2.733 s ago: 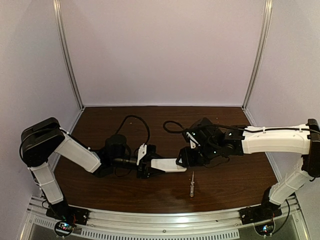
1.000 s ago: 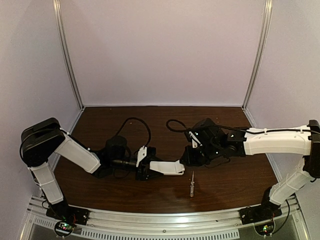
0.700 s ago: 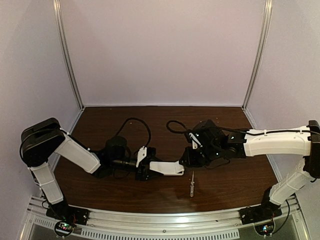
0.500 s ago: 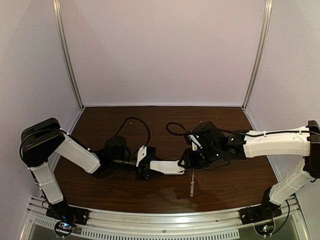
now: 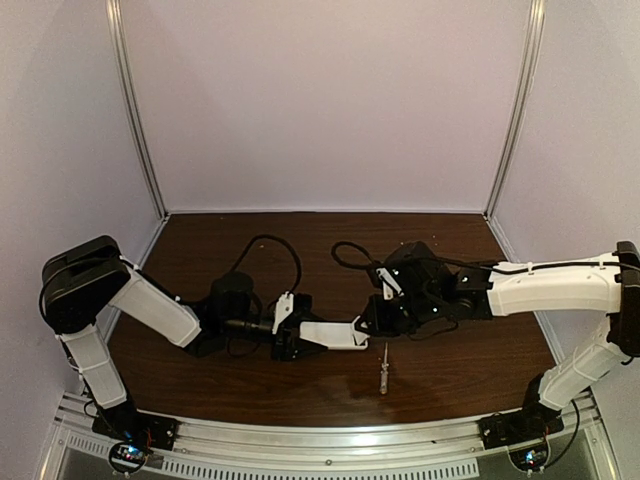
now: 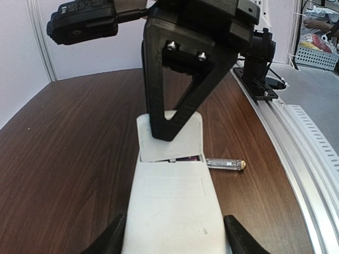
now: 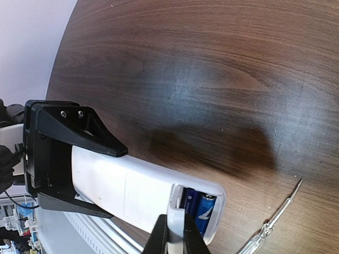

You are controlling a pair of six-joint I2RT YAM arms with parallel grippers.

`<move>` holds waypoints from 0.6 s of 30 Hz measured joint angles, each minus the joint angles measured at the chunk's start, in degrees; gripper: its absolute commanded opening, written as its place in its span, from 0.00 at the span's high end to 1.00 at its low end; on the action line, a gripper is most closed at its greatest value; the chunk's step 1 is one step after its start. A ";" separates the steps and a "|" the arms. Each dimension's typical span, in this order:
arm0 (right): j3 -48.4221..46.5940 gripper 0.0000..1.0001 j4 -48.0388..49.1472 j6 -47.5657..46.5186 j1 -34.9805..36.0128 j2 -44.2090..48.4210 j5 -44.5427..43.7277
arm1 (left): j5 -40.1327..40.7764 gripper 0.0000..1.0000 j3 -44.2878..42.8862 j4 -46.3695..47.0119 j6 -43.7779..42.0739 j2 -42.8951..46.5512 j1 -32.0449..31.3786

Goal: Unload the batteries from the remote control

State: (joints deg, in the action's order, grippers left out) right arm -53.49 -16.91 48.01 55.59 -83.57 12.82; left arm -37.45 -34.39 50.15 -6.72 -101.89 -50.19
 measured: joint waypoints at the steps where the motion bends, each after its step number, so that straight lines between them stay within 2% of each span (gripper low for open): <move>1: 0.02 0.93 0.04 0.00 0.00 0.02 0.00 | -0.02 1.00 0.00 -0.02 -0.04 0.00 0.00; 18: 0.11 1.00 -1.99 -0.17 0.04 2.56 -1.16 | -0.15 1.00 0.00 1.05 -0.37 0.33 0.00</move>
State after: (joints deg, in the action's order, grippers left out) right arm -53.39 -18.90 47.83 55.64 -81.01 11.66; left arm -37.60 -34.39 51.20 -7.09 -101.56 -50.19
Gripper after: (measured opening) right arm 0.080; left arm 0.569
